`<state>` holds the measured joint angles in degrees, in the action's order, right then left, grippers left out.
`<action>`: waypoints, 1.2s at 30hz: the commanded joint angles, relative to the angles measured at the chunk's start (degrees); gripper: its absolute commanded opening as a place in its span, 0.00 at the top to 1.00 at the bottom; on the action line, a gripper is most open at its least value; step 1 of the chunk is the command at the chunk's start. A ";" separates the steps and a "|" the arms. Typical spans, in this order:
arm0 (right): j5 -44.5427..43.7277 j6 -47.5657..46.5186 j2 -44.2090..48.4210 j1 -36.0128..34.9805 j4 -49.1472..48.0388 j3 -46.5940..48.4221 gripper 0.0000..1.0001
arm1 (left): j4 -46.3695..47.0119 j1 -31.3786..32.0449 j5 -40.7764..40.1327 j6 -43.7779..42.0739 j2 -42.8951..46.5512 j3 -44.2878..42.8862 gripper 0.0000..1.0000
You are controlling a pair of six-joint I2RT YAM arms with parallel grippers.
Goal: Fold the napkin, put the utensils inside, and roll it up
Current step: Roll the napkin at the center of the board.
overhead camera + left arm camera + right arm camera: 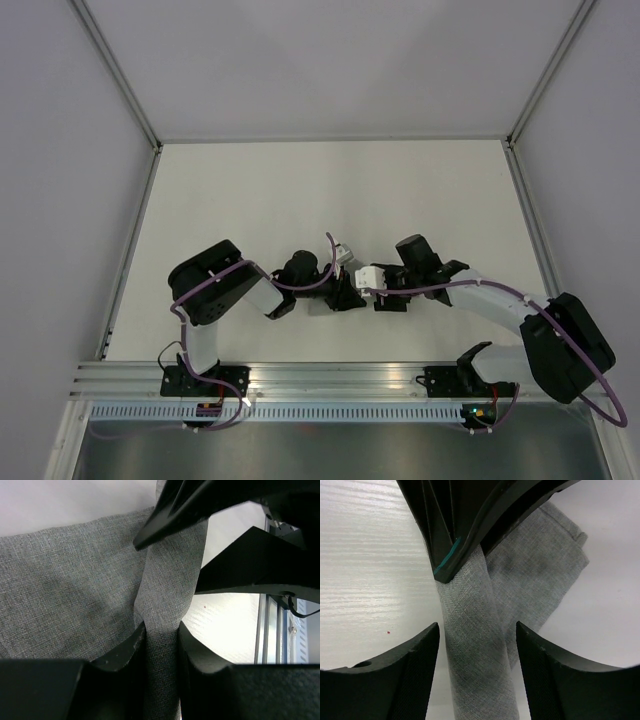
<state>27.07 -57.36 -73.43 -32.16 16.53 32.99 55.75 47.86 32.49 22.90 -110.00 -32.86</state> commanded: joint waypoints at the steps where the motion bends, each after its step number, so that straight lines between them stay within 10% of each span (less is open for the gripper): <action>1: 0.00 -1.52 -2.15 -0.44 -0.27 -0.65 0.34 | -12.50 -0.13 0.91 0.04 -2.51 1.93 0.86; 8: -0.35 -1.52 -3.82 -0.44 -0.01 -0.83 0.72 | -14.44 -0.83 -0.93 0.05 -0.76 1.48 0.80; 14: 0.61 -2.40 -6.37 0.17 4.03 1.46 0.85 | -19.53 -0.92 -9.35 -1.27 3.46 0.70 0.61; 36: 7.64 -11.28 -34.84 8.43 33.91 26.06 0.89 | -29.55 -1.10 -50.68 -4.08 29.73 1.75 0.34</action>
<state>37.56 -65.28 -102.15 -24.47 43.59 59.24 28.16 46.92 -9.76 22.35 -84.53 -31.22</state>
